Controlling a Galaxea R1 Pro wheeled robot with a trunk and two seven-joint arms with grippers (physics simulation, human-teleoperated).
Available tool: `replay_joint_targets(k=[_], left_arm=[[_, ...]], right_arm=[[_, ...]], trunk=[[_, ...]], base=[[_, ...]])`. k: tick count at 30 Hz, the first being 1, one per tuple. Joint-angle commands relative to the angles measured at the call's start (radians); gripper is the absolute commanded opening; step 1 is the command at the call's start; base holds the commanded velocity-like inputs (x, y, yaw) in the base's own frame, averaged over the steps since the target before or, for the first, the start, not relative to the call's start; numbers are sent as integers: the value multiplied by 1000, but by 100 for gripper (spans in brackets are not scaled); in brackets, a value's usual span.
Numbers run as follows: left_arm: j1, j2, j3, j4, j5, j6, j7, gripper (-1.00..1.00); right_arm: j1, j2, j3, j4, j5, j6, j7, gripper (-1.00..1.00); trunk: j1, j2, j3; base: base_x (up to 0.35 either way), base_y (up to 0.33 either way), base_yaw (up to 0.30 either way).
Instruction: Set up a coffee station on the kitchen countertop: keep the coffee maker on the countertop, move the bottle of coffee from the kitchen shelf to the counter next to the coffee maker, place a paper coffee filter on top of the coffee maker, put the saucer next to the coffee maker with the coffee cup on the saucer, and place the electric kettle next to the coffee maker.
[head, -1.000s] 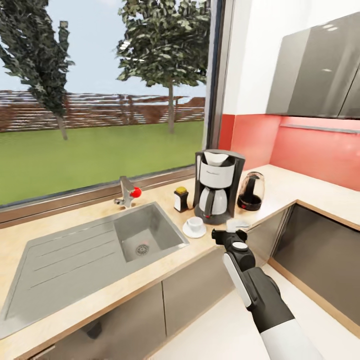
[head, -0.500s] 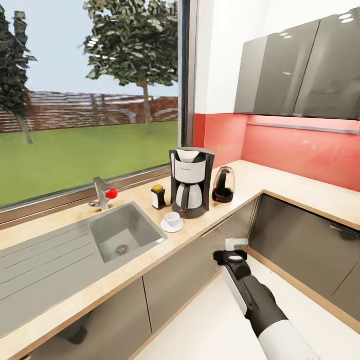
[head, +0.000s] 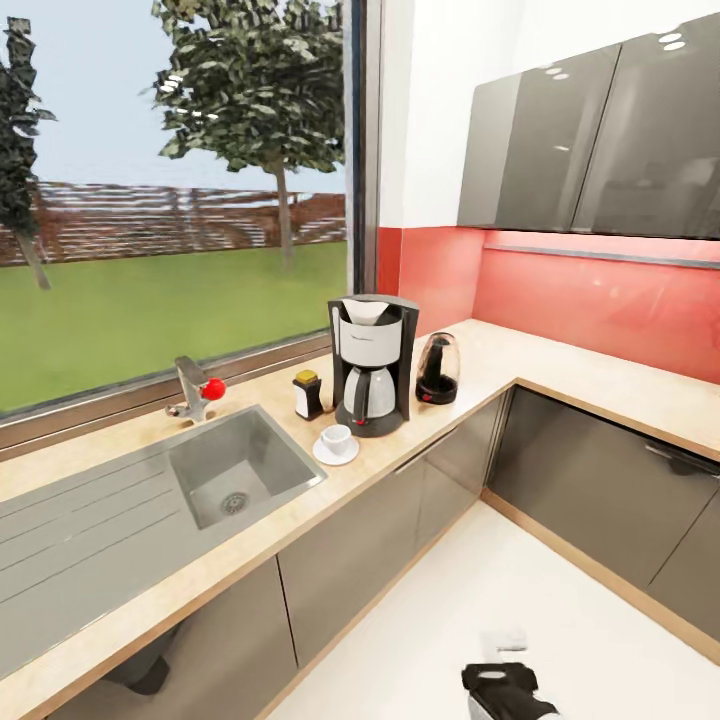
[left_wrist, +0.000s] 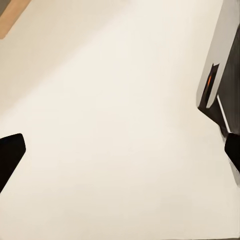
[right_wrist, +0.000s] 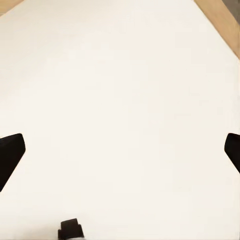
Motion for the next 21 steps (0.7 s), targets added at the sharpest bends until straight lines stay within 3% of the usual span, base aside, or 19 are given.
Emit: replay_joint_targets(k=[1,3,4,6,9,12,17,21], left_arm=[[1,-1,1,-6,11,2,2,100],[1,-2,3,-9,12,0,2,100],[1,-1,3,-10,12,-4,2,100],[1,-1,4,-10,12,-38,2,100],[1,-1,5,-9,12,-80,2,100],[1,0,6,-6,12,-90,2,100],[1,3,4,3,13,-95,2,100],[1,3,3,5,13,-96,2,100]], right_arm=[[12,-1,10,22,-8,-34,-4,100],[99,-4,10,53,-6,-93,20,100],[146,-3,10,57,-4,-101,69,100],[204,-4,11,61,-2,-105,159,100],[273,-7,10,62,-3,-102,232,100],[308,-7,10,62,-4,-71,259,100],[330,-7,9,62,-5,113,332,100],[336,-7,9,62,-6,184,387,100]], trunk=[[1,-2,-2],[1,-2,-2],[1,-2,-2],[1,-2,-2],[1,-2,-2],[1,-2,-2],[1,-2,-2],[1,-2,-2]], base=[[0,0,0],[0,0,0],[0,0,0],[0,0,0],[0,0,0],[0,0,0],[0,0,0],[0,0,0]])
